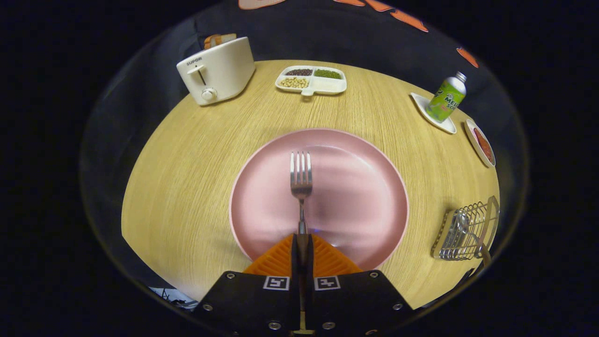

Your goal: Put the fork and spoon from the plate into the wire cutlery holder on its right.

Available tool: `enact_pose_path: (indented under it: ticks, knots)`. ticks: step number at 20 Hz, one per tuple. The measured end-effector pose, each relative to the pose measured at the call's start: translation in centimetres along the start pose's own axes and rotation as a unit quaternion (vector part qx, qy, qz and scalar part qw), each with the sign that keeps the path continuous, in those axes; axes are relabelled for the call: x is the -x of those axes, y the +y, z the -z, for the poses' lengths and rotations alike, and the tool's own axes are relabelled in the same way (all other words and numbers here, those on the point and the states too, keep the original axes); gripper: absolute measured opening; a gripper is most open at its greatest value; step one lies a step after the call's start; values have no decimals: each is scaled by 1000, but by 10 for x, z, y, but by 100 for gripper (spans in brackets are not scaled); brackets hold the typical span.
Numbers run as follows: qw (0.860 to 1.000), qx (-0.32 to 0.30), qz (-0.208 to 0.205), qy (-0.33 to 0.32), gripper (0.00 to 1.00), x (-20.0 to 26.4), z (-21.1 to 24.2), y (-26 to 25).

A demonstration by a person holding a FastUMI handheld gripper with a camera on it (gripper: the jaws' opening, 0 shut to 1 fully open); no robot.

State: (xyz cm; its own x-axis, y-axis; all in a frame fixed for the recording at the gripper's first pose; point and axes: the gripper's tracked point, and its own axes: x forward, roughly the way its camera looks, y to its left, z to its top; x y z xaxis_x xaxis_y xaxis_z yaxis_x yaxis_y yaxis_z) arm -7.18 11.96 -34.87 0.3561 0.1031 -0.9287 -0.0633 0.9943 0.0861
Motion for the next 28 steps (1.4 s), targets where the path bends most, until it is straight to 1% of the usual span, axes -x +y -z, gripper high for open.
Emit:
enact_pose_path:
  ticks: [4,8,12,16,21,25,28]
  knots:
    - [999,-31,15,-38,5,34,-16,-31]
    - [995,-59,44,-69,5,73,-23,-74]
    - [988,-97,73,-91,5,109,-24,-120]
    - [982,-126,103,-97,5,137,-16,-164]
    - [980,-145,119,-68,5,149,6,-195]
    - [980,-166,108,-21,5,144,31,-202]
    - [981,-175,87,11,5,141,42,-197]
